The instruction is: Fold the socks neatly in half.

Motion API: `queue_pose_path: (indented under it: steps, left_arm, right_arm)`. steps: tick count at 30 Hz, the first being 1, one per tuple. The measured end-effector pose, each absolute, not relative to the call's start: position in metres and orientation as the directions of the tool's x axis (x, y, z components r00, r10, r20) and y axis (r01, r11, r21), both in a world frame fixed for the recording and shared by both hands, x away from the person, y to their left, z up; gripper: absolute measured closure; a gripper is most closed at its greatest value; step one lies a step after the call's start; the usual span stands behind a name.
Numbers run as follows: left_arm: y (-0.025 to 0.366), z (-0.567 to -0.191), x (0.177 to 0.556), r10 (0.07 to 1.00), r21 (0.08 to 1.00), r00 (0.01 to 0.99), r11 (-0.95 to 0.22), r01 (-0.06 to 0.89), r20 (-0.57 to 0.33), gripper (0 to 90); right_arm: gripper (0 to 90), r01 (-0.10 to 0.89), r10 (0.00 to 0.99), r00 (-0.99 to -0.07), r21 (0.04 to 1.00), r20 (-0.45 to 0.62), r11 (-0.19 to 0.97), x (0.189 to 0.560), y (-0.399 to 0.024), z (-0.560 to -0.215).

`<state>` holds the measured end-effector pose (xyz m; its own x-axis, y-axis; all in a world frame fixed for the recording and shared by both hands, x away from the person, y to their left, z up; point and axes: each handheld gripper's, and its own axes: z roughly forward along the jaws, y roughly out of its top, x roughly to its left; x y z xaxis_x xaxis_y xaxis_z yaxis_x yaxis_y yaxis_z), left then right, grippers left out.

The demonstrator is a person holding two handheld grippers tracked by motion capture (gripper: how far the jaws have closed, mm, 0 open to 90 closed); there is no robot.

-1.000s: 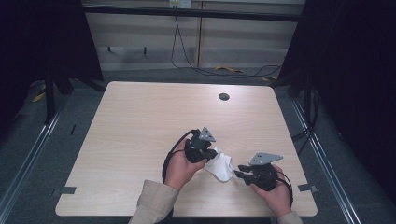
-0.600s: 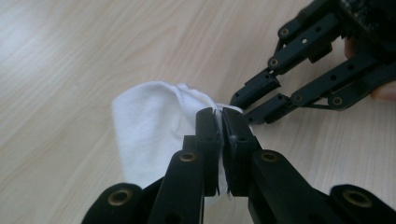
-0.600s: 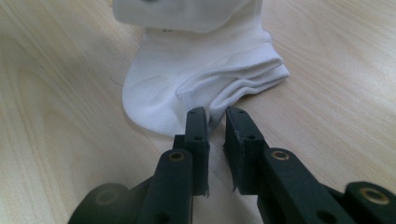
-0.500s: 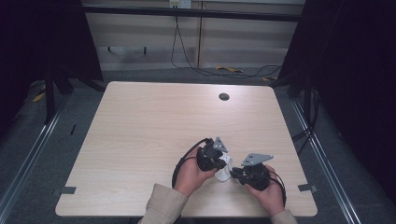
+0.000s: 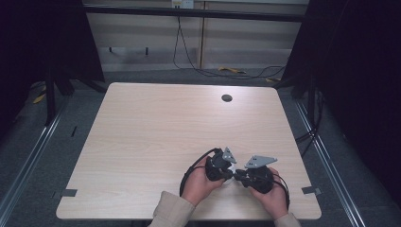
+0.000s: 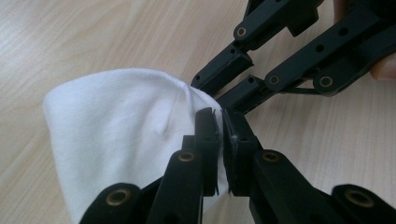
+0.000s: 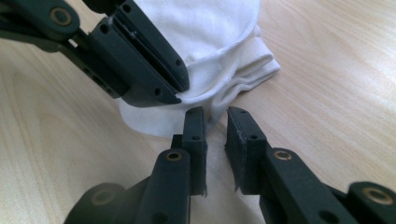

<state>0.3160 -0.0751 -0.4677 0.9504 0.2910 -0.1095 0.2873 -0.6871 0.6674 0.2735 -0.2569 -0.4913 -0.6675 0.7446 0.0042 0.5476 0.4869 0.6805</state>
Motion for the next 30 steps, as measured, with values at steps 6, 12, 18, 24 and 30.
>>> queue_pose_path:
  steps: [6,12,18,24,30]
  left_arm:
    - [-0.064,-0.454,0.317,0.321,0.698,0.942,-0.652,0.298,-0.103,74.2]
    - [-0.053,-0.442,0.322,0.372,0.723,0.922,-0.607,0.329,-0.107,65.9]
    - [-0.058,-0.457,0.327,0.397,0.699,0.899,-0.589,0.405,-0.187,60.2]
    - [-0.065,-0.462,0.326,0.379,0.661,0.903,-0.627,0.412,-0.204,76.9]
    - [-0.056,-0.448,0.325,0.361,0.652,0.920,-0.663,0.368,-0.153,86.1]
  right_arm:
    - [73.2,0.555,0.753,-0.658,0.678,0.003,0.482,0.272,-0.259,-0.491]
    - [72.5,0.548,0.751,-0.661,0.676,-0.011,0.493,0.272,-0.259,-0.490]
    - [72.1,0.542,0.747,-0.665,0.679,-0.014,0.495,0.272,-0.258,-0.491]
    - [72.0,0.539,0.747,-0.665,0.681,-0.017,0.496,0.272,-0.258,-0.491]
    - [72.0,0.537,0.745,-0.667,0.682,-0.019,0.497,0.272,-0.257,-0.491]
